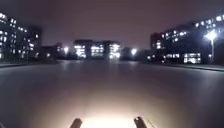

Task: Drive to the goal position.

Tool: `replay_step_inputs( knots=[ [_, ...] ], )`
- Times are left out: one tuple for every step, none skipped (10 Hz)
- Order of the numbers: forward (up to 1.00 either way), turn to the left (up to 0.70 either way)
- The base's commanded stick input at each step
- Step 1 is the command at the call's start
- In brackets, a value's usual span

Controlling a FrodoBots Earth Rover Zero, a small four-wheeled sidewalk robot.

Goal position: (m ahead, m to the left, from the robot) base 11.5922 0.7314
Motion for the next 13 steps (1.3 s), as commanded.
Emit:
replay_step_inputs(
  knots=[
    [1.00, 0.40],
    [1.00, 0.00],
    [1.00, 0.00],
    [1.00, 0.00],
    [1.00, 0.00],
    [1.00, 0.00],
    [1.00, 0.00],
    [1.00, 0.00],
    [1.00, 0.00],
    [1.00, 0.00],
    [1.00, 0.00],
    [1.00, 0.00],
    [1.00, 0.00]
  ],
)
